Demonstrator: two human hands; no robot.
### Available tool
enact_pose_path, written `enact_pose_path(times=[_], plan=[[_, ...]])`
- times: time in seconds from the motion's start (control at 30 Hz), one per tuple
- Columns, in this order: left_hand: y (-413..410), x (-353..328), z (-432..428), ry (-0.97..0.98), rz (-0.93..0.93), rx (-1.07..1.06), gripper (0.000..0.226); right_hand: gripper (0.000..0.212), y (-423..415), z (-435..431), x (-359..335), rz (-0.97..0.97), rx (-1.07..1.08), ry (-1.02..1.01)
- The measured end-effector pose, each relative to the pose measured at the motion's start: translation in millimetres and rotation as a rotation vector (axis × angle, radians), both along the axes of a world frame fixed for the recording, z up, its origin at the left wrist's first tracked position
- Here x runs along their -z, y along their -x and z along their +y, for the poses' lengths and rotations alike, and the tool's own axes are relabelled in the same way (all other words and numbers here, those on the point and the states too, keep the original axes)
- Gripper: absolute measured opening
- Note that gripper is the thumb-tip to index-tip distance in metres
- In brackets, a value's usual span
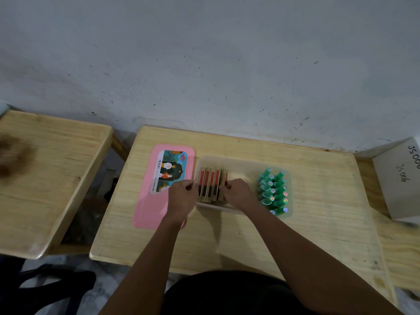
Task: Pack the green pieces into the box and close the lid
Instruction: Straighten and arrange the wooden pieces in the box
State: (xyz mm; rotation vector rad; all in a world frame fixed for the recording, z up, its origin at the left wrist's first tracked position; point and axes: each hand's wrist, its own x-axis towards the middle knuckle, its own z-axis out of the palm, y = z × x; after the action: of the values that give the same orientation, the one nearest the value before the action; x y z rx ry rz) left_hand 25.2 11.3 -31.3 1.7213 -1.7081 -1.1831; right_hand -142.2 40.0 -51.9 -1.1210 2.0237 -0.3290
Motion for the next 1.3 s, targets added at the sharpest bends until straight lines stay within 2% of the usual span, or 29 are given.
enact_pose_path(times=[0.1, 0.23, 0.43, 0.57, 0.77, 0.87, 0.93, 1.0, 1.3], plan=[[-0.4, -0.8, 0.6, 0.007, -0.007, -0.004, 0.028, 0.023, 2.7, 1.5, -4.1, 0.004, 0.021, 0.05], [-0.8, -2.3, 1.2, -0.007, 0.02, -0.015, 0.027, 0.018, 4.5, 1.7, -1.1, -0.007, 0.225, 0.102], [0.1, -2.6, 1.2, -0.015, 0.019, -0.012, 0.025, 0.019, 6.9, -2.2, 6.2, -0.134, 0.167, 0.042], [-0.2, -3.5, 1.5, -0.009, 0.019, -0.018, 0.025, 0.014, 12.3, -4.0, 3.9, -0.125, 0.076, 0.034], [0.6, -5.1, 1.9, -0.01, 0.023, -0.019, 0.023, 0.017, 14.3, -5.9, 0.8, -0.028, -0.042, -0.03], [0.5, -5.0, 1.7, -0.008, 0.008, -0.008, 0.025, 0.029, 17.0, -7.7, -3.1, 0.019, 0.038, 0.043], [0.9, -5.4, 1.8, -0.006, 0.008, -0.017, 0.025, 0.041, 15.1, -10.8, -6.4, -0.025, 0.094, 0.115], [1.2, -5.4, 2.0, -0.006, 0.007, -0.019, 0.025, 0.048, 10.3, -15.3, -7.7, -0.074, 0.054, 0.13], [0.5, -4.5, 1.3, 0.001, 0.002, -0.013, 0.025, 0.04, 5.2, -16.7, -8.6, -0.123, 0.071, 0.175]])
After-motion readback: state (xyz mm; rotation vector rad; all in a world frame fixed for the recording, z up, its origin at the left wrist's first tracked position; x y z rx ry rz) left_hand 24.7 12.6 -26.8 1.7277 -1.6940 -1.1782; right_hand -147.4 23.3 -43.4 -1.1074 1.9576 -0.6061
